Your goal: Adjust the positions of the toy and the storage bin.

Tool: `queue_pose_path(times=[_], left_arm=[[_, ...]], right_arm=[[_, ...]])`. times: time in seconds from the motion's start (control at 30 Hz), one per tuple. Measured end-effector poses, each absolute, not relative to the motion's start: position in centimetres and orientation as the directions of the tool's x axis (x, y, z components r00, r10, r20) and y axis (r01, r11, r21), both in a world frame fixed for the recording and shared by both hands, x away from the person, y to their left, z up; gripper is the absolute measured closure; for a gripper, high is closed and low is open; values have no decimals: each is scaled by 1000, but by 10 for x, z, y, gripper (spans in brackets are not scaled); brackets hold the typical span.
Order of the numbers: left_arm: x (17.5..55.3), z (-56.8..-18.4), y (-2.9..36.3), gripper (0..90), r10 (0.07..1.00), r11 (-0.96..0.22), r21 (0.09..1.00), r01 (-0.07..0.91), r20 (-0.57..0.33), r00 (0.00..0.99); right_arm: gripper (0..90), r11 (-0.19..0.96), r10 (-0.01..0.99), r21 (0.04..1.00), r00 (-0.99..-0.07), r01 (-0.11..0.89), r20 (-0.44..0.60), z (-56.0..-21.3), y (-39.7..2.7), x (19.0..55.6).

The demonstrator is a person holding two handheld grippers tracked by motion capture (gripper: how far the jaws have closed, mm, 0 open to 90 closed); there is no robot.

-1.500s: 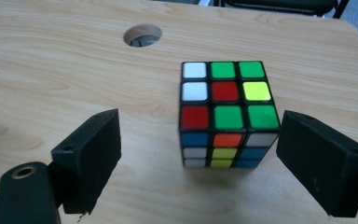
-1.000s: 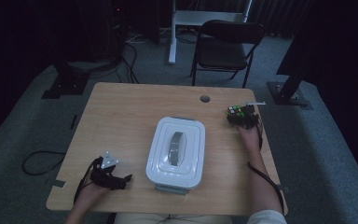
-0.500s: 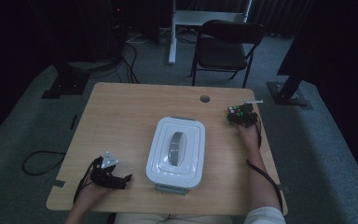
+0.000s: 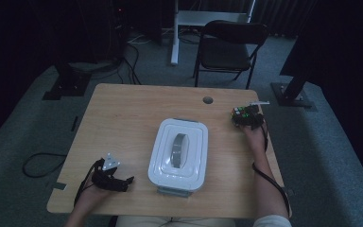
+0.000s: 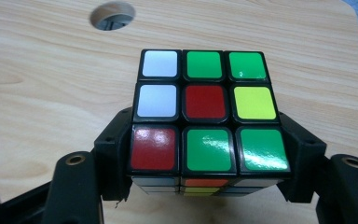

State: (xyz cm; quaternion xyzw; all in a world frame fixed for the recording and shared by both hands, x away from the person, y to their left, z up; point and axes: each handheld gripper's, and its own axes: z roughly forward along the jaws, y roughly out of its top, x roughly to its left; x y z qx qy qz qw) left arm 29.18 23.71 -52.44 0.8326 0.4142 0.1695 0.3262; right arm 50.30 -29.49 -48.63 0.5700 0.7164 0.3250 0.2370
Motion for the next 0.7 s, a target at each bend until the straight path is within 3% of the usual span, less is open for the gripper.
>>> queue_pose_path(times=[0.7], left_arm=[[292, -524, 237, 17, 796, -449, 684, 575, 13, 605]], right_arm=[[337, 235, 948, 776, -315, 585, -49, -470, -287, 416]])
